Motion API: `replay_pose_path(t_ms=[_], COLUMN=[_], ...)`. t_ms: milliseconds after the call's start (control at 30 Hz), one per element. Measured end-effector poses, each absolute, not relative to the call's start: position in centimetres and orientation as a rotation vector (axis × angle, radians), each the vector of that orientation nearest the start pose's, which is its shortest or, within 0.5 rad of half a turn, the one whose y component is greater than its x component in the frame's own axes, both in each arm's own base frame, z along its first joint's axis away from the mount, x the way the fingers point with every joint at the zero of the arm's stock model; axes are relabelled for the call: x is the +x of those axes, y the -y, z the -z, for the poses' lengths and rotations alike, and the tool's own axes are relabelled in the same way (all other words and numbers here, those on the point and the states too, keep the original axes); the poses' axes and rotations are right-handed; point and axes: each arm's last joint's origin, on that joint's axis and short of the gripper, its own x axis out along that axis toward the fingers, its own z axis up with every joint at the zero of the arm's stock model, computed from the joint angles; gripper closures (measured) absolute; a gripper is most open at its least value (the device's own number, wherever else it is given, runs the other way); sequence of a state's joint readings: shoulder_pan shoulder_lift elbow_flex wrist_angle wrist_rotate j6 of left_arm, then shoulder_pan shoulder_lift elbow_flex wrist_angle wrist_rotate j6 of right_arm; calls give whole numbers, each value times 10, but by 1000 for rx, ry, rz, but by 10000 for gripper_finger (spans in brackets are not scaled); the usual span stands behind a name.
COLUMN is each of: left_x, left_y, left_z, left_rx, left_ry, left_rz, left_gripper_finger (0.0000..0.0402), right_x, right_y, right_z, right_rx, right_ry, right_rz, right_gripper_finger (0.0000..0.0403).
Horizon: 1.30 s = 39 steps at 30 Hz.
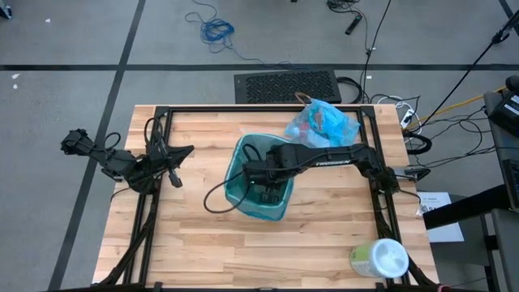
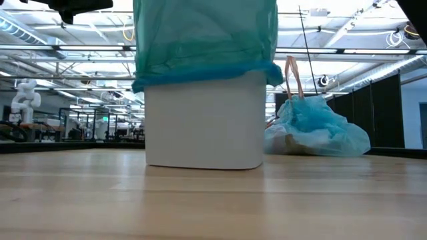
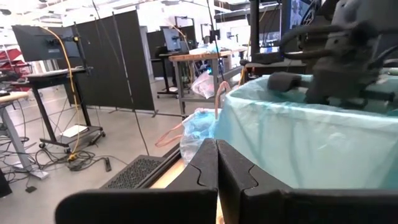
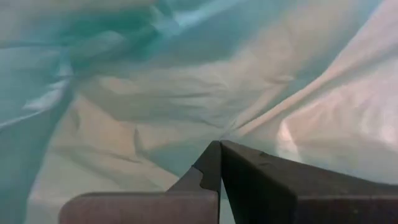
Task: Place trash/remove bag and relplace
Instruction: Insert a blue trash bag into the trash bin
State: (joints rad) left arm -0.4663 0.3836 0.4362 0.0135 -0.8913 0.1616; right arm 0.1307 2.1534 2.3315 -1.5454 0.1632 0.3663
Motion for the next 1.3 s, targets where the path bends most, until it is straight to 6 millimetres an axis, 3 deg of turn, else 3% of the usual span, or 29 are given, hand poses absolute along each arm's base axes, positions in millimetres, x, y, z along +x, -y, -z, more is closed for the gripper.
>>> replay_pose_path(t_ms=[433,767,933,1100,1300], left_x=[102,102,102,102,102], left_y=[26,26,26,26,26], left_z=[-281,-281,-281,-281,-281], left_rx=[115,117,117,117,117], left_ry=[19,18,18,18,19], left_rz=[-427,-427,-427,-427,-428], left_gripper_finger=[402,402,402,402,402], right_x=[403,409,408,405,413], right_y=[-58,-58,-49,-38,-37], right_z=[-356,-361,-375,-388,-381], right_rx=[-245,-360,-253,41,295], right_ry=[-1227,-1149,-1077,-986,-971], right_rz=[72,-10,60,221,264], right_gripper_finger=[403,403,403,403,403])
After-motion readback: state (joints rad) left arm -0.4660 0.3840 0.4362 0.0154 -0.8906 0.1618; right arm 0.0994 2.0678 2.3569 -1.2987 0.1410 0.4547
